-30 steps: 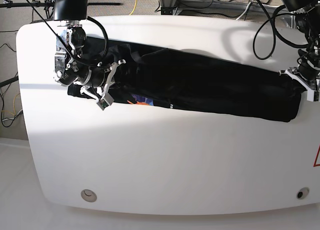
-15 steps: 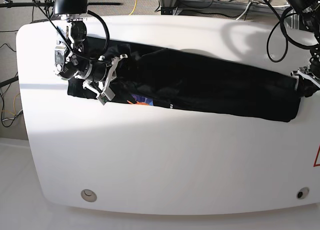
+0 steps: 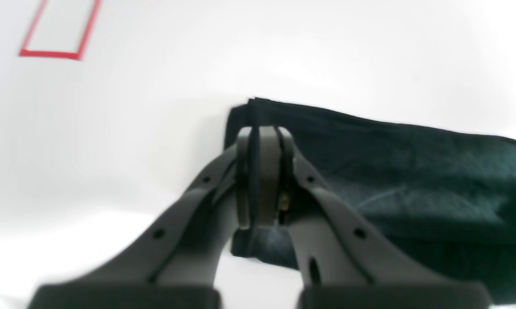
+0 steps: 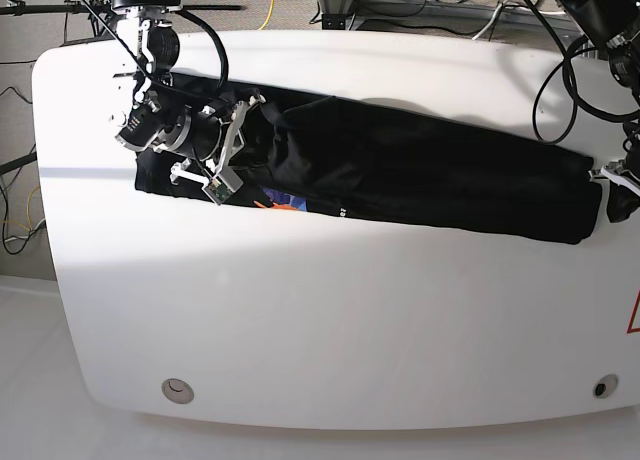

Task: Fold the T-shirt properly
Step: 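Pull the folded strip edge toward the arm bases with both grippers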

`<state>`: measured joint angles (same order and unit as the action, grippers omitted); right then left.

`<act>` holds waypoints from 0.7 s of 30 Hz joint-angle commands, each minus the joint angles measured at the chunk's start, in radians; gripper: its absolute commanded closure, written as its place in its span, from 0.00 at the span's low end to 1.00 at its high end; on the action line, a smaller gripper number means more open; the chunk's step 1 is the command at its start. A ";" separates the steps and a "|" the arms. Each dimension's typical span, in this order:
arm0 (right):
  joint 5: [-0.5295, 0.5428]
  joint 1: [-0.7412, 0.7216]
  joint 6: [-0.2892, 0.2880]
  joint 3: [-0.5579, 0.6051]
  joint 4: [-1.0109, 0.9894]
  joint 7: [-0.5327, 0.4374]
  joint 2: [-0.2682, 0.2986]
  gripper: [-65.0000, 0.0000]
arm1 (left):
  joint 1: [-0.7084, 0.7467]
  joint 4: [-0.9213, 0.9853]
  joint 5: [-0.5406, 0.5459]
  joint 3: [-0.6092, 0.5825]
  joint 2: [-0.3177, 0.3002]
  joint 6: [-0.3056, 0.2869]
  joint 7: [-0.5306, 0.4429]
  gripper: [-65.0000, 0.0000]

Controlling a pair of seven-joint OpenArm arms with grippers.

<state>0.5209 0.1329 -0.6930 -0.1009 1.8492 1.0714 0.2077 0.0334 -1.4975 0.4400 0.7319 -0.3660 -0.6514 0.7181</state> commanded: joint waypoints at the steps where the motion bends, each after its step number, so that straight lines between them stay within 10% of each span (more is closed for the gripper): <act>1: 0.008 -0.001 -0.005 -0.014 0.022 -0.006 0.011 1.00 | -0.021 -0.012 0.015 0.004 -0.017 -0.005 -0.019 0.98; 5: 0.011 0.008 -0.005 -0.015 0.022 -0.009 0.014 1.00 | -0.019 -0.004 0.022 0.007 -0.020 -0.003 -0.021 0.91; 13: 0.013 0.002 -0.005 -0.001 -0.015 -0.016 0.017 1.00 | -0.011 0.096 0.148 0.003 -0.062 0.021 0.003 0.45; 21: 0.012 -0.009 -0.005 -0.009 -0.023 -0.013 0.015 1.00 | -0.048 0.158 0.184 -0.022 -0.075 0.017 0.068 0.35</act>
<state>0.5194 0.1417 -0.6922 -0.1040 1.8107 1.0782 0.2157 0.0132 -1.3327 0.6006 0.7086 -0.4179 -0.6262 0.8001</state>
